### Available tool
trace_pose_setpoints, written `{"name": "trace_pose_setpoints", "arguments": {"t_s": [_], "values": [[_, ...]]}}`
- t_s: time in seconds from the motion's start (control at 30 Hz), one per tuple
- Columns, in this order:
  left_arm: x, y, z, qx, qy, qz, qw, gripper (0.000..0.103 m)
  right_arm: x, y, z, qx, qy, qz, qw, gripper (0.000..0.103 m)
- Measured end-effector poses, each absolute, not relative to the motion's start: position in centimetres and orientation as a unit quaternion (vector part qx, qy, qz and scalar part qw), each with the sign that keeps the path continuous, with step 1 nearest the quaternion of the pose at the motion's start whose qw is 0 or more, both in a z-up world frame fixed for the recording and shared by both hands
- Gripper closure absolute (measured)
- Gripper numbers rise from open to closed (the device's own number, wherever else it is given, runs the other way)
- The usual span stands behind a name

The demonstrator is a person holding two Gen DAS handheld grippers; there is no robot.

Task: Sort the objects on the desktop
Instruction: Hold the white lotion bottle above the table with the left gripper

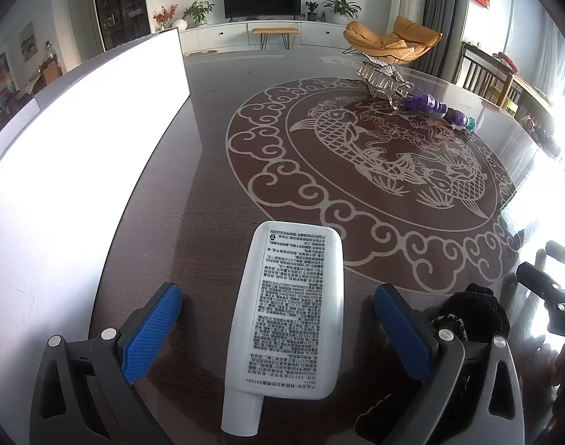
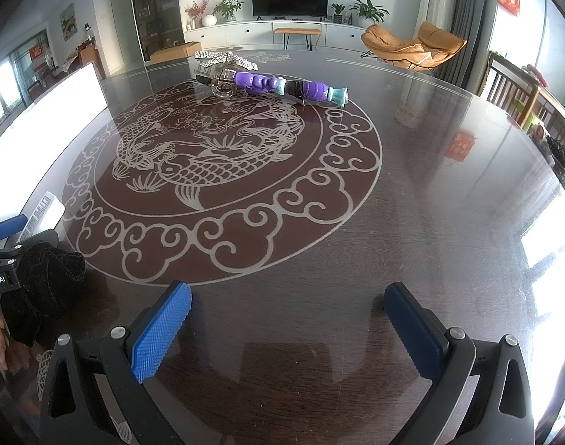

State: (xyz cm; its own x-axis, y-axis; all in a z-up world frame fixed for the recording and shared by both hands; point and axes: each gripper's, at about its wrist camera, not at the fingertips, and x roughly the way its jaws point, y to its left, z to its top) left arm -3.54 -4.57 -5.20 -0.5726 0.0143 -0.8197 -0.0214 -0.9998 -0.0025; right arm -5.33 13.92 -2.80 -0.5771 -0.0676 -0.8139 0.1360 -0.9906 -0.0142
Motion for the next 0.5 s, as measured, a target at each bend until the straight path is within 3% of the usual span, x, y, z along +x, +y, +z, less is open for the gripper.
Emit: {"name": "trace_pose_setpoints", "arguments": {"t_s": [0.5], "values": [[-3.55,-4.69,-5.21,-0.462,0.004,0.887,0.010,0.000,-5.34,13.92,-2.81,0.456,0.038,-0.887,0.057,0.000]]}}
